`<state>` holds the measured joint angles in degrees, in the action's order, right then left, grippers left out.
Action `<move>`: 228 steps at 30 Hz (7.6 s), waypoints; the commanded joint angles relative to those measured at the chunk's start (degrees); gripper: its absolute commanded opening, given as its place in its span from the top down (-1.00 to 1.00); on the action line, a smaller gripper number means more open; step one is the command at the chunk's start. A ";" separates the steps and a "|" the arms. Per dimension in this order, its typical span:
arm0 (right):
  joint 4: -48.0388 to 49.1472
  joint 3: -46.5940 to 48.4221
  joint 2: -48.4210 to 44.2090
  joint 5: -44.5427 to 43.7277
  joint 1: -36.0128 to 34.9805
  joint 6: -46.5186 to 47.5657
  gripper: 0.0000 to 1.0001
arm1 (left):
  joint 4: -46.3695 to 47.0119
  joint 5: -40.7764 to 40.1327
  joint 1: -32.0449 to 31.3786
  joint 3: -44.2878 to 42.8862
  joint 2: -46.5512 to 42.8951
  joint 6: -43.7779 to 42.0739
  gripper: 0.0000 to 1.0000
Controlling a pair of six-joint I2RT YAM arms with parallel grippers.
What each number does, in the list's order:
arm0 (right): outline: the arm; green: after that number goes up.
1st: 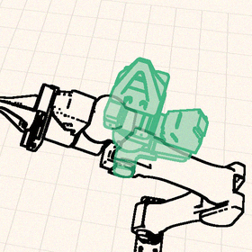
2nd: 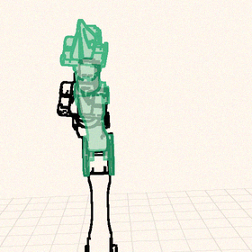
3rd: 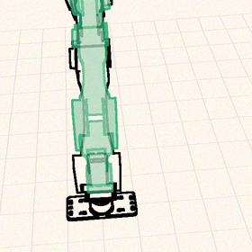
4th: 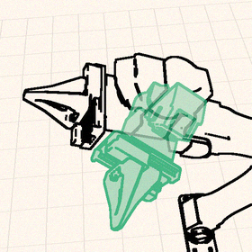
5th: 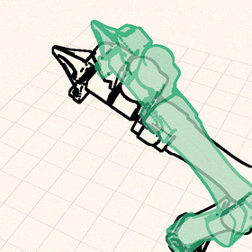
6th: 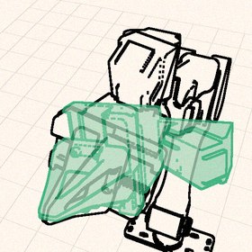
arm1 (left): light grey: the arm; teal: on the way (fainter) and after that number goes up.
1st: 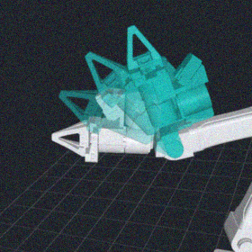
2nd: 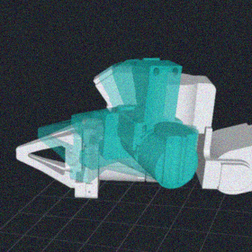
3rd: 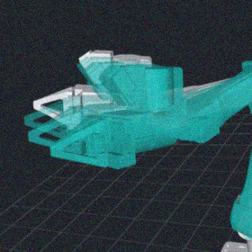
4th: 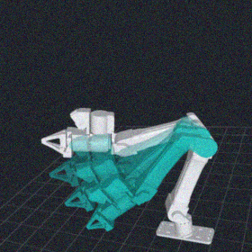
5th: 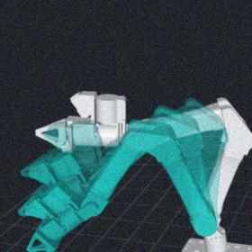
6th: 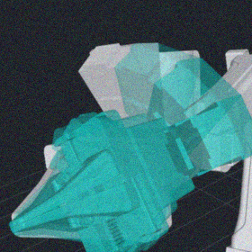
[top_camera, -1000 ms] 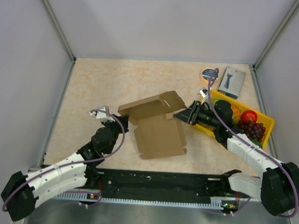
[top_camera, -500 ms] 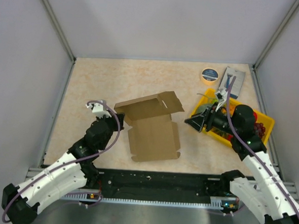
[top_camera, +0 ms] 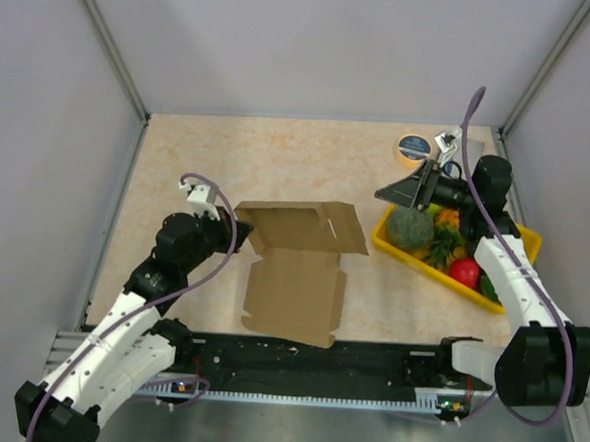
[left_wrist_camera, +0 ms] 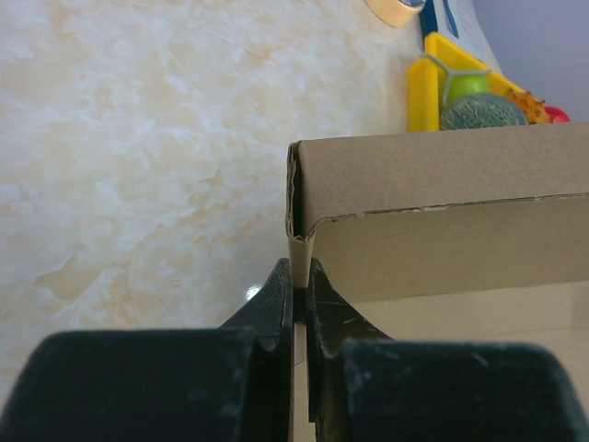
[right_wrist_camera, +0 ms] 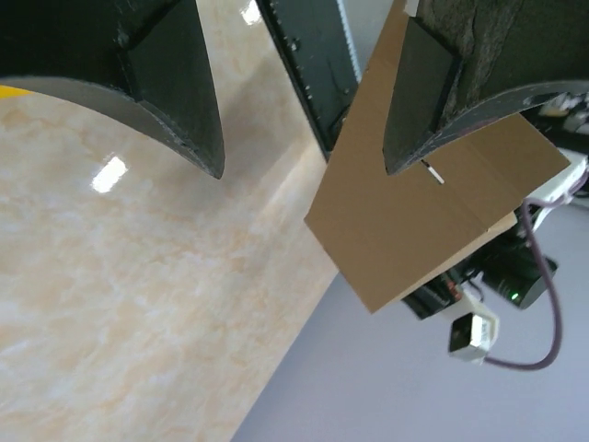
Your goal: Fold the paper box
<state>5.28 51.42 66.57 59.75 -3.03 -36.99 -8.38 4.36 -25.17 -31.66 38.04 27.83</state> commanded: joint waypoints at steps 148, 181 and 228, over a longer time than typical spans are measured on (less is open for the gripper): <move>10.02 -21.71 -6.07 -44.02 -31.00 14.85 -0.51 | 69.37 -42.32 -20.97 26.29 34.63 -12.98 1.00; 6.14 -15.20 9.29 -43.66 -30.80 26.62 0.35 | 75.88 -50.32 -25.98 26.12 40.53 -16.23 1.00; 14.33 -15.57 8.48 -41.29 -41.09 33.83 -0.04 | 75.35 -52.44 -28.27 25.42 40.44 -18.08 1.00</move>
<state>17.12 29.12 71.40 15.70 -43.62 -3.42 64.66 -47.94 -52.93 -5.04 78.28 10.24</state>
